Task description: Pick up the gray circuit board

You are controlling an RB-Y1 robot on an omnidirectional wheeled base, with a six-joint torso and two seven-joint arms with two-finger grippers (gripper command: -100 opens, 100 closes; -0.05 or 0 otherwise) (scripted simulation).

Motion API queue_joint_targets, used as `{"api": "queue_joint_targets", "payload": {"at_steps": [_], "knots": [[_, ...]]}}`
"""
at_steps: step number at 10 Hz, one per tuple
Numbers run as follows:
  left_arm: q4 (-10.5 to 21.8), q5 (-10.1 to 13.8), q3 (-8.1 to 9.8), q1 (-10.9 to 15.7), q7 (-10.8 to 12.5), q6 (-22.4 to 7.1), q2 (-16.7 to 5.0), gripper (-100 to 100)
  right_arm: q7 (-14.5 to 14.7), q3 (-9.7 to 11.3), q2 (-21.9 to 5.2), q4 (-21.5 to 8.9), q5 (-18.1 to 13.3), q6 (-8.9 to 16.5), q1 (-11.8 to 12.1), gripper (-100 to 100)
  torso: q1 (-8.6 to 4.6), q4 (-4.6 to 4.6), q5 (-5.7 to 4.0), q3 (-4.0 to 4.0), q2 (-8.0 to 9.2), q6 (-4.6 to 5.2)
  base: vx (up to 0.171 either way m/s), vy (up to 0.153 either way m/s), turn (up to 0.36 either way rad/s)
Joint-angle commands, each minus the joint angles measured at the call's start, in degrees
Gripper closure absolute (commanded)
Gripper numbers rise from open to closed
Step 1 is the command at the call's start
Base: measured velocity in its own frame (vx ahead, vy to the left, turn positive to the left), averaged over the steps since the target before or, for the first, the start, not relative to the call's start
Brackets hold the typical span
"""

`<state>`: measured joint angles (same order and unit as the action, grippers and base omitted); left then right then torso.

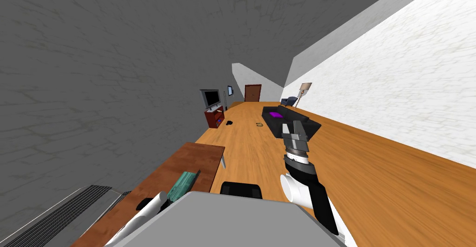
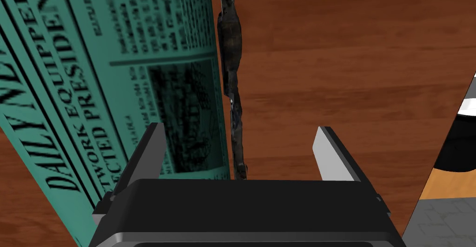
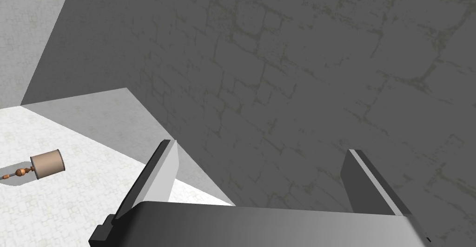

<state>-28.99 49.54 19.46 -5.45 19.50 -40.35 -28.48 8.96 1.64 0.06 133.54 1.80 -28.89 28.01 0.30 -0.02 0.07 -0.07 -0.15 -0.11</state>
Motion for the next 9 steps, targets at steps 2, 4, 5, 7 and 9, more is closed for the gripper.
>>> {"api": "queue_joint_targets", "payload": {"at_steps": [2,4,5,7,9], "knots": [[1.85,-1.43,-0.11,1.03,-0.26,3.03,2.42,-100,0.0,0.0,0.0,0.0,0.0,0.0,0.0,0,0.01,0.0,0.01,-0.01,-0.02,0.0,0.016,0.076,0.023],[2.04,-0.83,0.01,0.93,-0.75,2.71,1.93,100,0.0,0.0,0.0,0.0,0.0,0.0,0.0,0,-0.11,-0.01,-0.02,-0.02,-0.04,0.0,0.007,0.021,0.0],[2.02,-0.82,0.01,0.92,-0.74,2.68,1.91,100,0.0,0.01,0.01,0.0,0.0,0.0,0.0,0,-0.21,0.0,-0.05,0.0,-0.01,0.0,0.0,0.0,0.0],[2.02,-0.8,0.04,0.92,-0.71,2.68,1.9,100,0.0,0.01,0.01,0.0,0.0,0.0,0.0,0,-0.24,0.0,-0.04,0.0,0.0,0.02,0.0,0.0,0.0],[2.03,-0.8,0.04,0.92,-0.7,2.68,1.9,0,0.0,0.01,0.01,0.0,0.0,0.0,0.0,0,-0.24,0.0,-0.03,0.0,0.01,0.03,0.0,0.0,0.0]]}}
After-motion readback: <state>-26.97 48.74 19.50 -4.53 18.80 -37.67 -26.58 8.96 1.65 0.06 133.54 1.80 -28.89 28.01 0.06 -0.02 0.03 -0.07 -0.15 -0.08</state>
